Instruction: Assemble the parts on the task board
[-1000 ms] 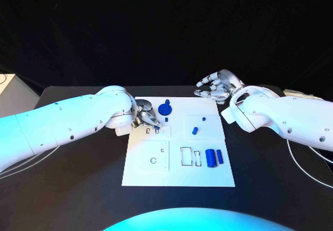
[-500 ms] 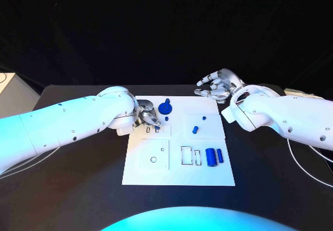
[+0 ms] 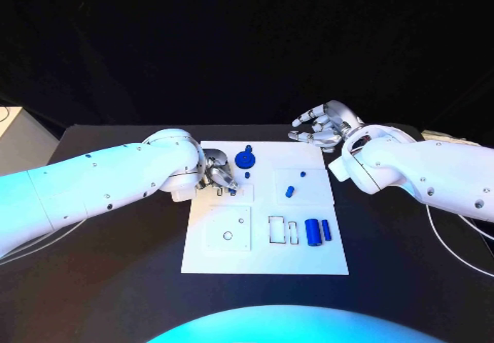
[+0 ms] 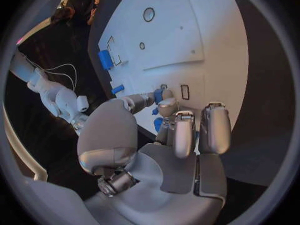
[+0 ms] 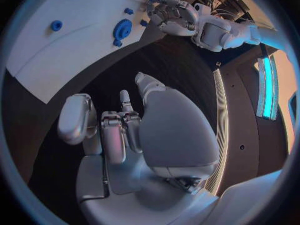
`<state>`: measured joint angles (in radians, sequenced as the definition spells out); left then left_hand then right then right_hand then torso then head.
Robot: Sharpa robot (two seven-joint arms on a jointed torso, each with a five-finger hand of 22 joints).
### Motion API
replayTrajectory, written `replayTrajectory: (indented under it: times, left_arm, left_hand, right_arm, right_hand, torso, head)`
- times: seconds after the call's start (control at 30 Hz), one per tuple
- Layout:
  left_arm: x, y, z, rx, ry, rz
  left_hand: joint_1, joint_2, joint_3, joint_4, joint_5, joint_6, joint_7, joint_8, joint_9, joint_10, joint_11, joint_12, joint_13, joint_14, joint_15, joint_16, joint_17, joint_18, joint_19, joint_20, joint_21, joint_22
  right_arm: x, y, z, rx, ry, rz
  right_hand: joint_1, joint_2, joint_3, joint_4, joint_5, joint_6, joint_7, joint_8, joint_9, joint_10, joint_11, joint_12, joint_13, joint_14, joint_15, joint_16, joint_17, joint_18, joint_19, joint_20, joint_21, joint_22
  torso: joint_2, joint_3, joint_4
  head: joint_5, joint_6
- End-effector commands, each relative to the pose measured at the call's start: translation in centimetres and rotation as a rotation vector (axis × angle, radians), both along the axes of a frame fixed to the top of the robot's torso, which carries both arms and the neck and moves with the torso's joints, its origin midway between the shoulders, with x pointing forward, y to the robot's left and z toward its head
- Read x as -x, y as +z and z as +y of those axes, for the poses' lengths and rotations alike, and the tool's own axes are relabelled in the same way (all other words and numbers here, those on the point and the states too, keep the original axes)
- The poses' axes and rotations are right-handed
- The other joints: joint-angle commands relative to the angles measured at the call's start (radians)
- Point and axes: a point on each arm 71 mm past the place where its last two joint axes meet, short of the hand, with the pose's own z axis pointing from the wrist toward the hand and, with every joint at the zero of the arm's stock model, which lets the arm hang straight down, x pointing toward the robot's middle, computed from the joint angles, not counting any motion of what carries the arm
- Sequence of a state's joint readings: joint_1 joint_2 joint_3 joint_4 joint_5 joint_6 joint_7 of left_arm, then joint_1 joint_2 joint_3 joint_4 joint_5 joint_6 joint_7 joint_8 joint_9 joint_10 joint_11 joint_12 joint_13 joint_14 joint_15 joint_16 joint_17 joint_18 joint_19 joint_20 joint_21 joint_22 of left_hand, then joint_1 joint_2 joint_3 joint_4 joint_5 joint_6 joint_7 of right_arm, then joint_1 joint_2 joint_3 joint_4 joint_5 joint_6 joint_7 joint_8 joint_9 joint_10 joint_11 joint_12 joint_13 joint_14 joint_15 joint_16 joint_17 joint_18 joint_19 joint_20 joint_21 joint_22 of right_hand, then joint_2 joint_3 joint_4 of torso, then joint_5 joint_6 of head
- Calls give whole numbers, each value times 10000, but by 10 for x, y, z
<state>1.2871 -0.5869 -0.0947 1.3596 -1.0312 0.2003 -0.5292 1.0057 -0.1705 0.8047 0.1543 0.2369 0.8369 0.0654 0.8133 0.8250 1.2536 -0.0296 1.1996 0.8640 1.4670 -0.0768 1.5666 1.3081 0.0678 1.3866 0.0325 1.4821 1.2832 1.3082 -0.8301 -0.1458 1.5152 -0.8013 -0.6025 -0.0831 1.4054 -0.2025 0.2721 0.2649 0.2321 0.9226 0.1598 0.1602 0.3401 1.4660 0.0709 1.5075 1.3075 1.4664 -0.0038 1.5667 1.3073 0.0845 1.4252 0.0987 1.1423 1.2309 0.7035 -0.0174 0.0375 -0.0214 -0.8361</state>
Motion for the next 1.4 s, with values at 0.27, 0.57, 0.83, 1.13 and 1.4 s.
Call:
replayTrajectory:
  times: [0.27,0.57,0.83,1.13,1.4]
  left_arm:
    - [2,-1,0,-178,-210,131]
    - [3,-1,-1,-195,-257,164]
    - [3,-1,-1,-245,-296,221]
    - [3,-3,-1,-333,-117,381]
    - [4,-4,-2,-444,-132,493]
  left_hand:
    - [19,96,1964,-2002,84,310,-250,66,21,78,-17,-75,-46,1038,-68,42,2627,-87,76,-13,45,8]
    - [25,87,1965,-2021,102,313,-252,65,26,73,-19,-88,-70,1038,-71,42,2627,-89,82,-16,47,16]
    - [30,81,1964,-2033,112,316,-253,65,29,81,-21,-83,-60,1038,-72,42,2627,-92,90,-17,50,28]
    - [36,76,1964,-2045,123,321,-254,64,33,77,-22,-95,-83,1038,-74,42,2627,-94,97,-19,53,39]
    - [36,74,1960,-2048,129,327,-254,62,36,82,-22,-96,-85,1038,-75,42,2627,-92,92,-21,51,30]
  right_arm:
    - [0,-1,1,92,162,5]
    - [0,-1,1,99,163,12]
    - [0,-1,1,116,175,41]
    - [0,-1,1,133,186,75]
    - [0,-2,1,139,192,80]
  right_hand:
    - [-79,-5,15,47,17,-72,24,-49,-15,442,63,-67,2071,990,44,-42,2414,63,-98,4,-57,-9]
    - [-79,-5,15,47,17,-72,24,-49,-15,442,63,-67,2071,990,44,-42,2414,63,-98,4,-57,-9]
    - [-104,-10,23,56,21,-86,27,-49,-16,433,67,-76,2063,992,48,-39,2422,60,-91,9,-47,6]
    - [-111,-15,23,58,17,-91,28,-49,-17,430,68,-80,2060,989,49,-44,2412,65,-98,10,-70,-11]
    - [-111,-15,23,58,17,-91,28,-49,-17,430,68,-80,2060,989,49,-44,2412,65,-98,10,-70,-11]
  torso:
    - [1,1,0]
    - [4,7,-2]
    - [2,11,-4]
    - [6,9,-8]
    - [3,3,-1]
  head:
    - [-8,-67]
    - [0,-107]
    - [10,-149]
    - [14,-157]
    - [11,-190]
